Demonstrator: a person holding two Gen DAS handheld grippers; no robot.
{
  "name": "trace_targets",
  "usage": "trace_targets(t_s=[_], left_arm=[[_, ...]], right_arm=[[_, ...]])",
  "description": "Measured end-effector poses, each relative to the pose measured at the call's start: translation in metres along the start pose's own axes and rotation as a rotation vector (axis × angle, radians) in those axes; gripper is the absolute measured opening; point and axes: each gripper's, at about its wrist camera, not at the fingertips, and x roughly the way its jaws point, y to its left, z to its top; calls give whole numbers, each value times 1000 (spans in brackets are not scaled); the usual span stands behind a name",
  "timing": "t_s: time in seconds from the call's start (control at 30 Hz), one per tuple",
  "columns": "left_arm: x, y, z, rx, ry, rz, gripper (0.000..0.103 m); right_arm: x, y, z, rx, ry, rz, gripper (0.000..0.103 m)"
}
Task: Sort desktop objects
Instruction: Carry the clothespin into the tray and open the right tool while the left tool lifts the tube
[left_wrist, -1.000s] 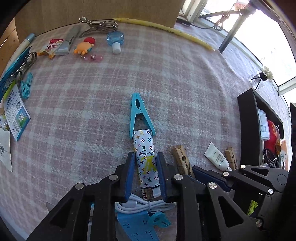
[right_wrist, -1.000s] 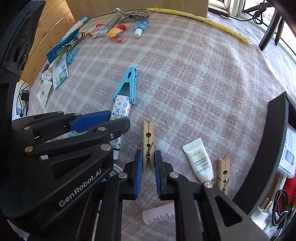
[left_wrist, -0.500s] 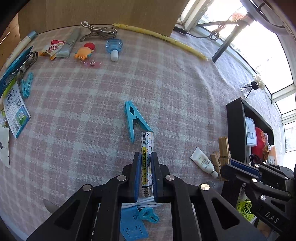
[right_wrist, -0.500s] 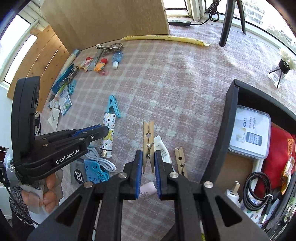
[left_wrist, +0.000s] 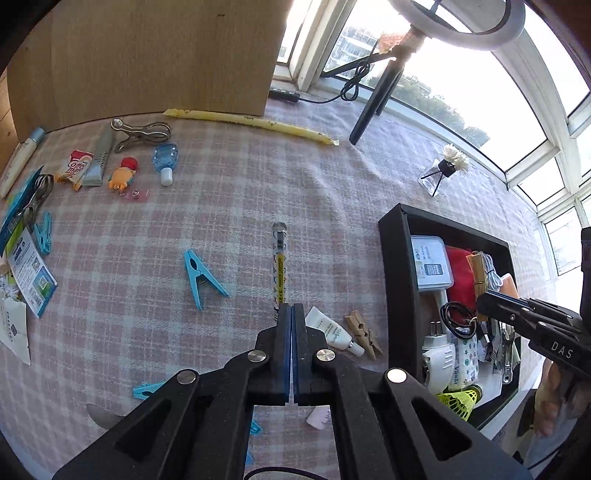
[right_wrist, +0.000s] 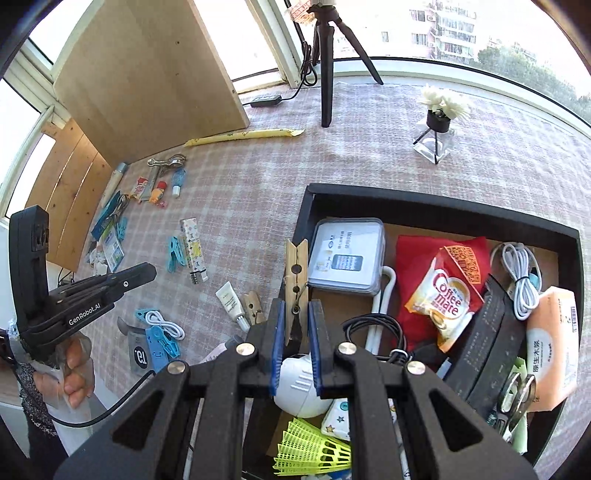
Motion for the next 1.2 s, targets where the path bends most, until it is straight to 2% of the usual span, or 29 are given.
trace_targets(t_s=[0.1,0.2,0.3,0.33,0.37,0.57,0.63,0.67,0.7,0.8,1.0,1.2], left_arm=[[-25,-5,0,30,-21,13,0],[-18,1,7,14,19,5,0],[-7,4,14,30,31,98,19],[2,4,17,35,46,105,35],[11,5,21,36,68,111,43],[55,5,33,61,126,236,38],[64,3,35,71,136,251,33],[68,2,35,75,143,255,25],[72,2,34,77,151,261,22],[74,-4,31,113,129,284,22],[55,-12,27,87,115,207,22],[10,-52,18,132,55,72,22]], right_arm=[[-9,-15,-6,31,-10,-11,13],[-13,-22,-11,49,-13,-7,13],[-14,-25,-11,55,-16,-3,13],[-15,-26,-11,57,-16,-4,13],[-15,-26,-10,58,-17,-5,13],[-16,-32,-10,70,-19,-12,13],[-17,-36,-11,77,-20,-15,13],[-18,-39,-10,82,-22,-17,13],[-18,-41,-10,87,-23,-20,13],[-21,-47,-10,102,-31,-28,13],[-27,-59,-12,125,-41,-42,13],[-37,-67,-24,133,-39,-59,13]])
